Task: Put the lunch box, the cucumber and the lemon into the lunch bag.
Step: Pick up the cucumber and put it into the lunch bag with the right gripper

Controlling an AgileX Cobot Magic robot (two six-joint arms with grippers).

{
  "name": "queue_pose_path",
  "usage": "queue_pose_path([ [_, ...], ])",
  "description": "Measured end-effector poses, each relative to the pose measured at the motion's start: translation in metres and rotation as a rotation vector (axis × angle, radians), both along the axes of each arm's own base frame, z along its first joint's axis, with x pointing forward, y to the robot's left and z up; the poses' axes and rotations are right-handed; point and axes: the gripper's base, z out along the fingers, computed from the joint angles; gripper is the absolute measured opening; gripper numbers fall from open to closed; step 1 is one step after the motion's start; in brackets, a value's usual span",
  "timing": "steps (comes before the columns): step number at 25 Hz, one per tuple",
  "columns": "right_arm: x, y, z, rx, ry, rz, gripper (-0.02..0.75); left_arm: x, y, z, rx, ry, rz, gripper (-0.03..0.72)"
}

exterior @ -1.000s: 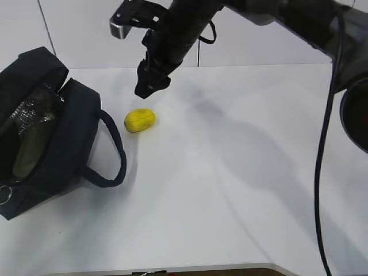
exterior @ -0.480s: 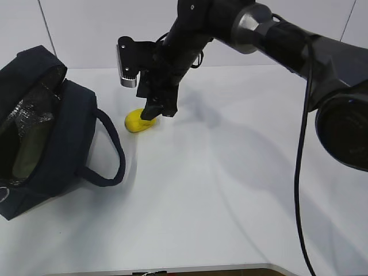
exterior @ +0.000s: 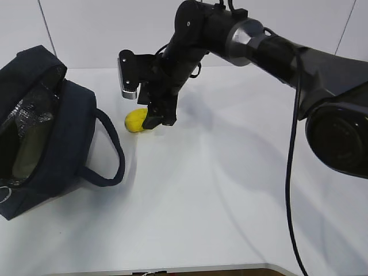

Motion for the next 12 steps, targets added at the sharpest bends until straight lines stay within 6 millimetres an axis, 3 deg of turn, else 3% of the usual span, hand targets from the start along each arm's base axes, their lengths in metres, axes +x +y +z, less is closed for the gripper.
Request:
queue_pose_path([
  [12, 0.0, 0.0072, -0.0074, 0.019, -0.026, 0.054, 0.533, 0.0008, 0.0006, 0.0, 0.008, -0.011, 0.001, -0.012],
])
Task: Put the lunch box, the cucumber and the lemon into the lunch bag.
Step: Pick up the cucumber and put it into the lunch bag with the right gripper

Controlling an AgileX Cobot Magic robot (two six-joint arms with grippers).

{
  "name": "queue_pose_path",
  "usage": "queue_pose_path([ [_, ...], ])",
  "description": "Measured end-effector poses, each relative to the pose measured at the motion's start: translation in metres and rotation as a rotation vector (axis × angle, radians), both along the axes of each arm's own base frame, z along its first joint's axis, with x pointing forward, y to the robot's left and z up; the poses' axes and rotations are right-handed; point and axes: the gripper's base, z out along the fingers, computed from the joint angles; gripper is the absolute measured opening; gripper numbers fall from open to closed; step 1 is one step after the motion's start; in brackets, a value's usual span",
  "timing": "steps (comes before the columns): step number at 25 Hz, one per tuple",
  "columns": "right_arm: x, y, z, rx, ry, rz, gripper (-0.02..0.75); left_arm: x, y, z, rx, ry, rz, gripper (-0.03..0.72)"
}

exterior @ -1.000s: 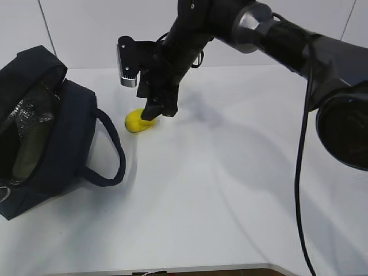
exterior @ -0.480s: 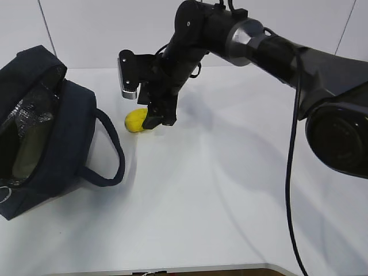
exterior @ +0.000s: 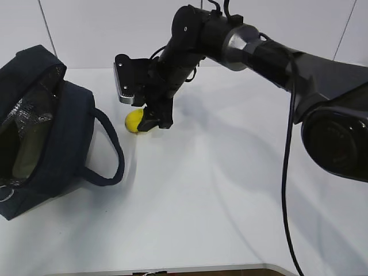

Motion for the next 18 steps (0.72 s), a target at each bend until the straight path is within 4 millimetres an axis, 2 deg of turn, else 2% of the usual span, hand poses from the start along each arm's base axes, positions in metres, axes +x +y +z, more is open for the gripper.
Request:
queue_pose_path([
  [12, -0.001, 0.006, -0.013, -0.03, -0.012, 0.028, 0.533, 0.0, 0.0, 0.0, 0.007, -0.005, -0.003, -0.012],
  [18, -0.014, 0.03, -0.001, -0.026, -0.058, 0.073, 0.534, 0.0, 0.0, 0.0, 0.008, -0.006, -0.005, -0.012],
])
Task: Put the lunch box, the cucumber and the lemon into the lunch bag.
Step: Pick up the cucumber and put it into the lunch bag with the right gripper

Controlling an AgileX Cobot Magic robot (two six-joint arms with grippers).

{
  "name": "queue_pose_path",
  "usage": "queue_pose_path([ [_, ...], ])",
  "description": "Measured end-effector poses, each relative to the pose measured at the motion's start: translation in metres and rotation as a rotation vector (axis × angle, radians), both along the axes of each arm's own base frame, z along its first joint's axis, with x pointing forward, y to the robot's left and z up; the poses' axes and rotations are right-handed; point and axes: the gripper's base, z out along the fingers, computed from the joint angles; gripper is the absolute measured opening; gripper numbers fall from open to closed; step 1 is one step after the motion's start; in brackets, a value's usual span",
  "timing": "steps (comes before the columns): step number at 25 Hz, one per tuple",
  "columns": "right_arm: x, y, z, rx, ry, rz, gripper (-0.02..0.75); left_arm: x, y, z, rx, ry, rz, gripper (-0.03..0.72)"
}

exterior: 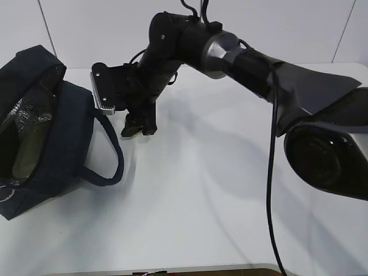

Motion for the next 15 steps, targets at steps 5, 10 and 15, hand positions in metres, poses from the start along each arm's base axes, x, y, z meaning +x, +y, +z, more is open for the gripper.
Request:
queue_pose_path([
  [5, -0.007, 0.01, 0.002, -0.06, -0.043, -0.012, 0.534, 0.0, 0.0, 0.0, 0.001, -0.001, -0.002, -0.012],
  [10, -0.002, 0.004, 0.002, -0.115, -0.08, -0.036, 0.535, 0.0, 0.0, 0.0, 0.001, -0.002, -0.003, -0.012],
  [15, -0.001, 0.004, 0.012, -0.109, -0.101, -0.043, 0.535, 0.0, 0.0, 0.0, 0.001, -0.002, -0.003, -0.012],
])
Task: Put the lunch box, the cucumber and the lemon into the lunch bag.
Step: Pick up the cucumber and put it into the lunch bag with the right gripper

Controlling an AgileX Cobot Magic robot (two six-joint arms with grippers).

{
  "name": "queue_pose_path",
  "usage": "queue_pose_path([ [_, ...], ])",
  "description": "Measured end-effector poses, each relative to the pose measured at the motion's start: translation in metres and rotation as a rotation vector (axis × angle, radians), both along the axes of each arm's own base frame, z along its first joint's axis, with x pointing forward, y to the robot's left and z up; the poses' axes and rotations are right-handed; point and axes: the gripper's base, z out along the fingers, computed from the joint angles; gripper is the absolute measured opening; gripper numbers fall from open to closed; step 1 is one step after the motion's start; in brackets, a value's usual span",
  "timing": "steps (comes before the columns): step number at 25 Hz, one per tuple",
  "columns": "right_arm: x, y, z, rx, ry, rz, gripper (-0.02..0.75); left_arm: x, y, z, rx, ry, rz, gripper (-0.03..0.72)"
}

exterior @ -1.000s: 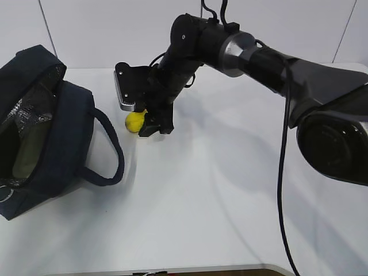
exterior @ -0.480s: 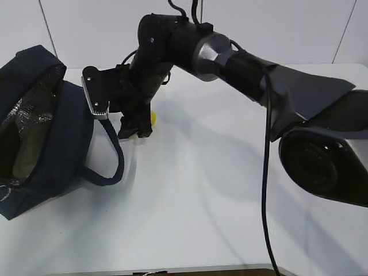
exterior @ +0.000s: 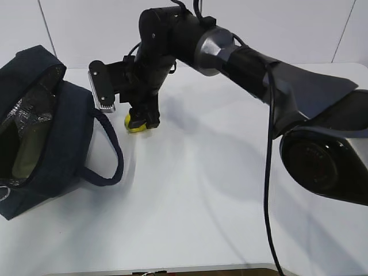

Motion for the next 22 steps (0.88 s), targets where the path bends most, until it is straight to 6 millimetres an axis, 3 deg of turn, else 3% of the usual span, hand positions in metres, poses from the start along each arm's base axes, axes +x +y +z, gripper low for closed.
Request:
queue_pose_path([
  [7, -0.004, 0.0, 0.01, 0.011, 0.029, 0.004, 0.535, 0.0, 0.0, 0.0, 0.0, 0.0, -0.001, -0.012],
  [13, -0.006, -0.01, 0.01, 0.072, 0.177, 0.001, 0.535, 0.0, 0.0, 0.0, 0.0, 0.0, -0.001, -0.012],
  [16, 0.003, -0.025, 0.016, 0.128, 0.208, -0.044, 0.535, 0.0, 0.0, 0.0, 0.0, 0.0, -0.001, -0.012],
  [22, 0.022, -0.073, 0.058, 0.209, 0.161, -0.134, 0.535, 0.0, 0.0, 0.0, 0.002, -0.001, -0.002, -0.012],
])
